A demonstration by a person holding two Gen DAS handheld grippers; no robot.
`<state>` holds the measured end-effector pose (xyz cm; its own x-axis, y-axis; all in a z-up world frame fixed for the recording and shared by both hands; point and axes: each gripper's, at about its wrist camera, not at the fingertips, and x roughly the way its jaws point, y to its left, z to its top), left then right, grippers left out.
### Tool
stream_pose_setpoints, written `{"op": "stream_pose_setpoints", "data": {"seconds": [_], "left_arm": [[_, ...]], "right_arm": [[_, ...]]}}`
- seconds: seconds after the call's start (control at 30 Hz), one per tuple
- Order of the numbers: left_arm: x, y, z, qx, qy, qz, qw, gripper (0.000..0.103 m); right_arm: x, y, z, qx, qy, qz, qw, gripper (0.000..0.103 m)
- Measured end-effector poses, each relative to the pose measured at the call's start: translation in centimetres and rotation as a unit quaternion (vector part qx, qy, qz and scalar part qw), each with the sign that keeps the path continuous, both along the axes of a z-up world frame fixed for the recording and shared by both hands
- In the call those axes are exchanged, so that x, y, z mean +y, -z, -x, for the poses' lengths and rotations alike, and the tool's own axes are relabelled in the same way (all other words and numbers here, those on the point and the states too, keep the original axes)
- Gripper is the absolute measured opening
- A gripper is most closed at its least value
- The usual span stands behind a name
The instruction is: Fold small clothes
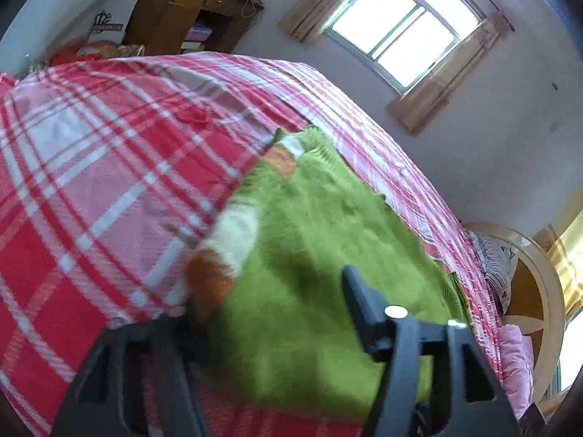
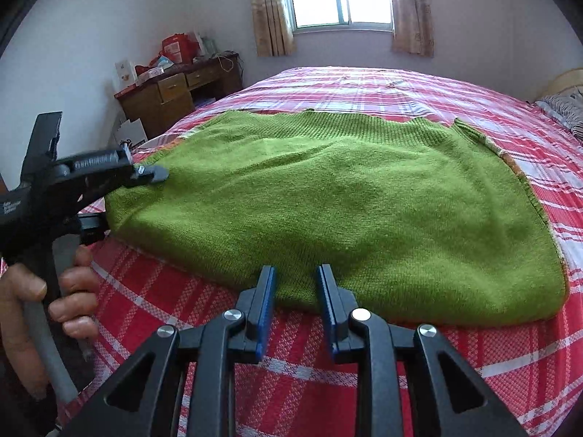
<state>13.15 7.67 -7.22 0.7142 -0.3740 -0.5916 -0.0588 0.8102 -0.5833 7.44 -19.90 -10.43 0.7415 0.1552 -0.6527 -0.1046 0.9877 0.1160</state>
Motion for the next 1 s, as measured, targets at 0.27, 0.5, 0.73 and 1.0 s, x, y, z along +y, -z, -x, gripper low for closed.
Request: {"op": "stream_pose_setpoints", "data": {"seconds": [0.27,0.5,0.73,1.0], "left_arm": [[-0.4,-0.7,-3.1,0.005,-0.021,0.004,0.9998,0.074],[0.2,-0.2,-4.3,-0.008,-0.024,-0.028,0.9993,0.044],[-0.1,-0.8,-4.5,-0.011,-0.033,-0.061,0.9975,0.024],[-6.7,-6.1,-2.1,-0.128,0.044,-0.213,0.9676,0.017]], "right_arm": [[0.3,-5.8,-4.2,-0.037,0.012,-0.029,0.999,0.025],[1.1,-0.9,-10.7,0.033,0.024,-0.033,0.999,0.025],[0.5,-0.8,-10.7,0.023,0.023,-0.057,0.998,0.025],[-0.8,-0.8,-10.1,0.016,0.023,-0.103,0.994,0.025]]}}
